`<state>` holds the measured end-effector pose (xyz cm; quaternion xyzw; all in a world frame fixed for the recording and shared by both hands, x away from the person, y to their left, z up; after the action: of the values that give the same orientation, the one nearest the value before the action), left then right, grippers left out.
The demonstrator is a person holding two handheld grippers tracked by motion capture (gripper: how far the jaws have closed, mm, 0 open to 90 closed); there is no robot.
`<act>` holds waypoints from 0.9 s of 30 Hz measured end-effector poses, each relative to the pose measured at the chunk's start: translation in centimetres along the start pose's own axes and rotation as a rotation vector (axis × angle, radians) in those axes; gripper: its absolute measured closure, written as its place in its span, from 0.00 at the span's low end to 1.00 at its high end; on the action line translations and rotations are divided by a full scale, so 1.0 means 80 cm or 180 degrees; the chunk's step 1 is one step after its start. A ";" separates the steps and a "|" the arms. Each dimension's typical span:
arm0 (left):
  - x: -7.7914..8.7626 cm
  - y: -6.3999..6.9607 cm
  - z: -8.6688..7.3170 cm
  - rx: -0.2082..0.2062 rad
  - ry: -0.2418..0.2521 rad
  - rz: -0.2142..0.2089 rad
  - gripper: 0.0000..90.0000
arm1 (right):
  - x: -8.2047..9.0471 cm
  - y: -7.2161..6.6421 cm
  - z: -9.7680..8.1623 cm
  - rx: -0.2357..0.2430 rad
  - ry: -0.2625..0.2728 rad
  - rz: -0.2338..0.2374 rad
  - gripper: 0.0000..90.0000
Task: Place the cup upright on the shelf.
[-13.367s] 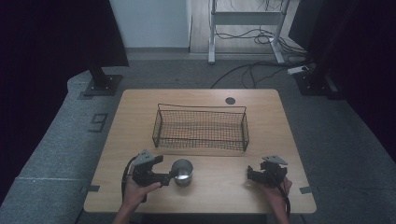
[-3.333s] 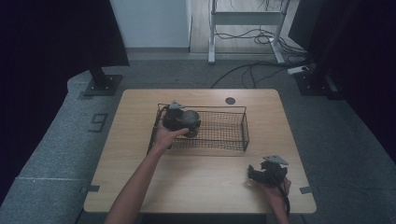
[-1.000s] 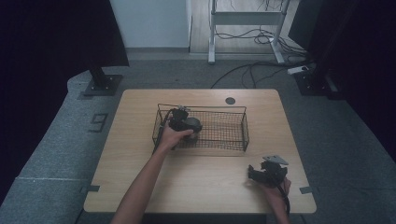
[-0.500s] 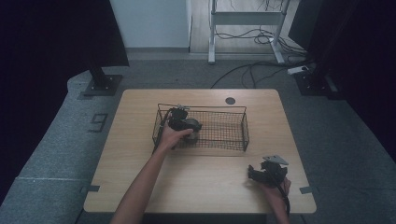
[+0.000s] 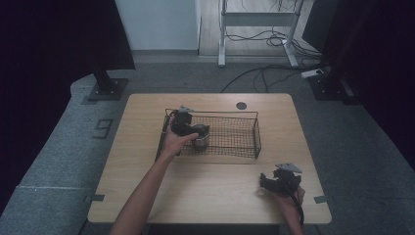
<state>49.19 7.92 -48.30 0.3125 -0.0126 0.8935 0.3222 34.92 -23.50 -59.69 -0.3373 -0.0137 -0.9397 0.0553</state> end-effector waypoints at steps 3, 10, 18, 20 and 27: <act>0.012 0.004 0.001 -0.0054 0.0053 -0.0032 0.14 | 0.000 0.000 0.000 -0.0001 0.0001 0.0000 0.07; 0.042 0.013 -0.005 -0.0139 0.0167 -0.0115 0.15 | 0.000 0.000 0.000 0.0003 -0.0003 -0.0001 0.07; 0.071 0.015 -0.030 -0.0224 0.0210 -0.0101 0.15 | 0.000 0.000 0.000 -0.0002 -0.0001 0.0000 0.07; 0.079 0.014 -0.039 -0.0224 0.0226 -0.0103 0.16 | 0.000 0.000 0.000 -0.0005 -0.0002 -0.0001 0.07; 0.104 0.011 -0.071 -0.0243 0.0339 -0.0081 0.16 | 0.000 0.000 0.000 -0.0006 -0.0003 0.0000 0.07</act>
<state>40.60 13.26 -47.98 0.2522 -0.0255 0.9036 0.3454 34.91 -23.48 -59.68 -0.3378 -0.0130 -0.9395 0.0549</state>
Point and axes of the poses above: each handheld gripper's, and its own axes: x roughly backward along the jaws, z roughly out of its top, y roughly to its right, the point moved 6 cm from there along -x, roughly forward along the jaws, and after that the axes turned 4 degrees about y, right-handed, at the moved point
